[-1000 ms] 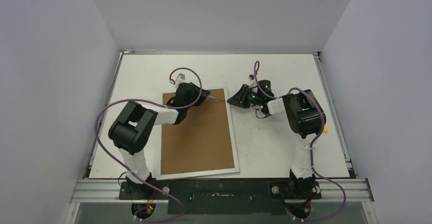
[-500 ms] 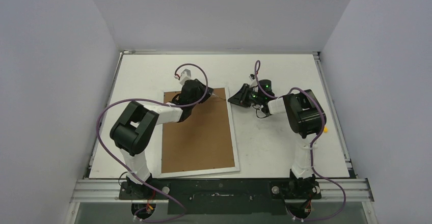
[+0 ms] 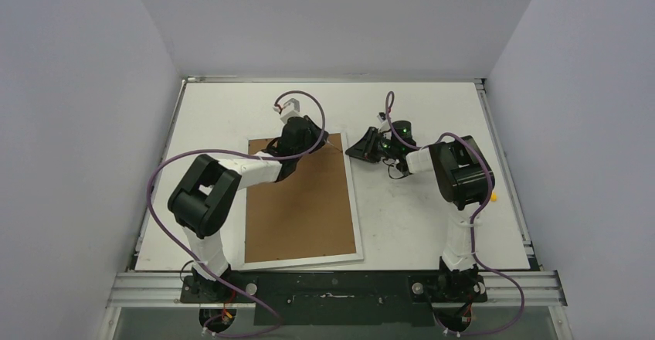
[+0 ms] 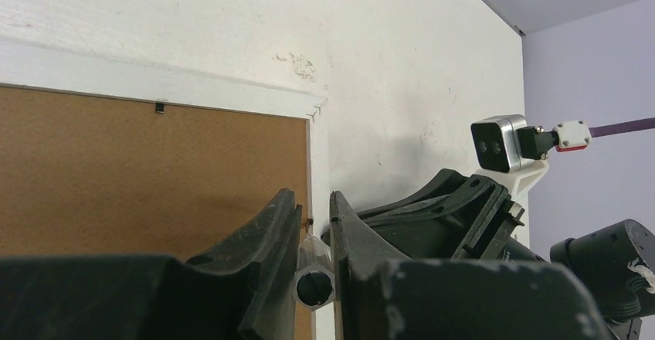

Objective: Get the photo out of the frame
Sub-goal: Release the photo frame item from the photo frame.

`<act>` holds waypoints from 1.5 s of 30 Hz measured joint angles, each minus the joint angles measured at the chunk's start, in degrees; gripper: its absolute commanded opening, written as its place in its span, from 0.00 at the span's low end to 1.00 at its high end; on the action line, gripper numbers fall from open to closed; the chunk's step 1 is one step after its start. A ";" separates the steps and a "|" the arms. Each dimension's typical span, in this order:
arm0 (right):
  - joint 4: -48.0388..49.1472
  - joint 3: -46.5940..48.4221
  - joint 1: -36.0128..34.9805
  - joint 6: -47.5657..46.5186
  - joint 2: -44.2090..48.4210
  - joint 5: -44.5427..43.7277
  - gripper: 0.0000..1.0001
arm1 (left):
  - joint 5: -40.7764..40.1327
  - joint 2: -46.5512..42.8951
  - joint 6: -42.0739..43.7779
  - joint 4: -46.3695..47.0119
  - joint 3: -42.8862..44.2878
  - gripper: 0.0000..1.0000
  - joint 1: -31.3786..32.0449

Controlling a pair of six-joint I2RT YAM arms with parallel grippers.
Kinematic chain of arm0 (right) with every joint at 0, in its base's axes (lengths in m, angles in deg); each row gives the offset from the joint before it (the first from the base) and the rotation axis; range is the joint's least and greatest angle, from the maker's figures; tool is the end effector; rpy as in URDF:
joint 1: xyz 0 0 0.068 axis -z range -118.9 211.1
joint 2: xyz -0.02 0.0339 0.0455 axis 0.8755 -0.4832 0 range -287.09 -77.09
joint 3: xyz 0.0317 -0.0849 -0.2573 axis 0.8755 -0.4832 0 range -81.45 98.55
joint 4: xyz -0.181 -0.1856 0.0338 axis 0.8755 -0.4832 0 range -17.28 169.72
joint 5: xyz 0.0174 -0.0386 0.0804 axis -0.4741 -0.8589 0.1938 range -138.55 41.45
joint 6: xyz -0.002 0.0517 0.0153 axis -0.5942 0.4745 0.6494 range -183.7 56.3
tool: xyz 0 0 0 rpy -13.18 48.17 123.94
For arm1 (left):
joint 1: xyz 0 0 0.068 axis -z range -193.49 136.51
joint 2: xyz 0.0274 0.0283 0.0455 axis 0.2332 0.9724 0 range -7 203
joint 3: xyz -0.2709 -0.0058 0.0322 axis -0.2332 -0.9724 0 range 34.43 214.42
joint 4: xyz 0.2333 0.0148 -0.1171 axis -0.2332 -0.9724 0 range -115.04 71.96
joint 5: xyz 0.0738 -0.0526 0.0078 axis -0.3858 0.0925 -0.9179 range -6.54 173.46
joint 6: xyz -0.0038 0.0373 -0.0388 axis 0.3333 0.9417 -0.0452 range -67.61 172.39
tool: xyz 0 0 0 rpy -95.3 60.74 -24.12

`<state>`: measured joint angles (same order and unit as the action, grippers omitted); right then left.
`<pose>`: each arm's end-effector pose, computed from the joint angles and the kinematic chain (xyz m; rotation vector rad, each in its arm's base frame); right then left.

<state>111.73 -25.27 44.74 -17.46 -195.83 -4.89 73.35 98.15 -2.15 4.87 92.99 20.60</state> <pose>0.3759 0.1361 0.1045 0.0816 2.2791 1.4203 0.3356 -0.2195 0.1878 -0.4853 2.0154 -0.8140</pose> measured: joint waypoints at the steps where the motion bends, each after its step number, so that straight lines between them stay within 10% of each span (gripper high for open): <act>1: -0.04 0.02 0.00 -0.11 0.00 0.04 0.20 | 0.00 -0.02 0.48 -0.48 0.42 0.00 0.15; 22: -1.31 0.63 0.00 -1.11 0.00 0.28 0.21 | 3.17 3.54 10.19 -20.70 16.63 0.00 1.25; 31: -2.99 0.79 -0.52 -2.84 0.13 -0.83 0.49 | 6.56 2.93 15.32 -37.05 23.17 0.00 1.95; 35: -7.63 1.77 -1.77 -6.60 2.82 -2.89 0.63 | 8.94 -3.74 16.90 -42.47 22.12 0.00 1.97; 45: -22.71 6.71 -3.13 -23.89 9.64 -14.60 0.65 | 6.14 -33.90 19.41 -51.32 14.01 0.00 -2.93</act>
<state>89.02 -18.56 41.62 -41.35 -186.19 -19.49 79.49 64.25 17.26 -46.45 107.00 17.67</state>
